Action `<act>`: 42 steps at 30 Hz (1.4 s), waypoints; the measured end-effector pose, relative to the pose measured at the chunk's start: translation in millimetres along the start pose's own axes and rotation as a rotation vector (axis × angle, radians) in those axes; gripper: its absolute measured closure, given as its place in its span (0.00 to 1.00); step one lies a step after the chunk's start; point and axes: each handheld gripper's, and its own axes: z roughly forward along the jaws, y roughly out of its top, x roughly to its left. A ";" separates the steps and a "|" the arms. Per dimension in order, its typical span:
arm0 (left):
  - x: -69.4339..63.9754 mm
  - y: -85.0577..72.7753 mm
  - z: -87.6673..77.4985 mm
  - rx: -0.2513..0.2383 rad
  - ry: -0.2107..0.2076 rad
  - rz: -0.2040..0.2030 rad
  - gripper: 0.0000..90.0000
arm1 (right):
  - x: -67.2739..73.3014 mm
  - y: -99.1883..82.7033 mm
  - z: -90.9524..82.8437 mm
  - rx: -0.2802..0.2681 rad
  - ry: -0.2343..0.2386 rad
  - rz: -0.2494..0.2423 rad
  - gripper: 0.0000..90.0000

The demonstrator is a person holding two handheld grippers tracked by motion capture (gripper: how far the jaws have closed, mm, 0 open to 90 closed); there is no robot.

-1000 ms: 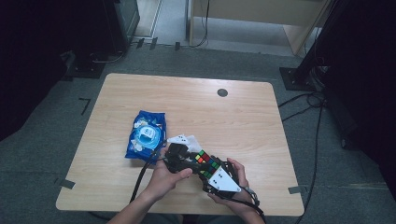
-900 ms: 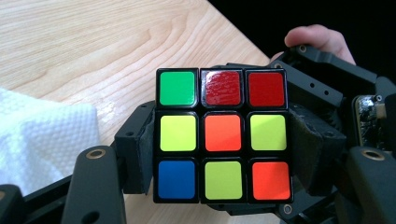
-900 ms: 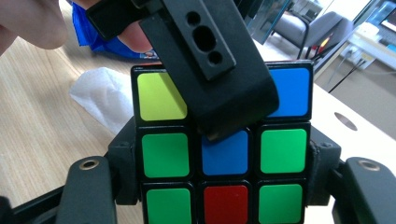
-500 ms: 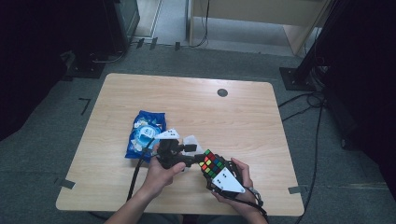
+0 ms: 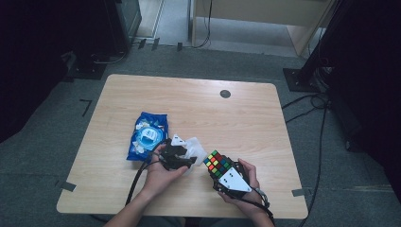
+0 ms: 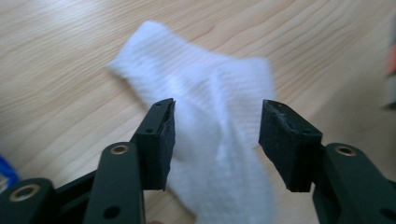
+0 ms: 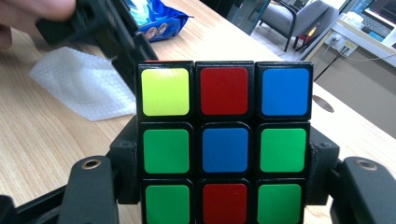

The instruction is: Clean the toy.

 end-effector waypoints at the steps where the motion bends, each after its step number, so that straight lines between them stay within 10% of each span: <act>1: -1.2 -0.9 1.9 0.011 0.028 0.014 0.54 | 0.0 -0.1 0.0 0.000 0.000 0.000 0.39; 5: -4.5 -3.5 5.8 0.016 0.079 0.047 0.68 | -0.1 0.0 -0.5 0.000 0.003 0.002 0.39; 11: 1.4 -3.0 -7.1 -0.081 -0.043 0.002 0.99 | 1.6 0.8 -0.5 -0.003 0.011 -0.005 0.39; 15: -3.9 6.6 -36.9 -0.253 -0.252 -0.013 1.00 | 1.9 0.5 -0.1 0.000 0.012 -0.002 0.39; 20: -35.3 16.9 -68.2 -0.404 -0.469 0.098 1.00 | 2.9 1.2 1.3 0.000 0.018 0.000 0.39; 25: -51.8 14.8 -58.8 -0.359 -0.414 0.158 1.00 | 7.1 4.6 0.9 -0.012 0.027 0.003 0.39; 32: -36.0 11.3 -46.5 -0.331 -0.350 0.076 1.00 | 7.8 7.6 -3.4 -0.029 0.010 -0.008 0.39; 38: -11.1 2.9 -25.4 -0.238 -0.168 0.002 0.99 | 6.9 10.5 -5.7 -0.055 0.014 0.006 0.39; 42: -16.6 8.7 -46.3 -0.348 -0.246 0.009 0.99 | 7.9 10.4 -4.6 -0.048 0.019 -0.002 0.39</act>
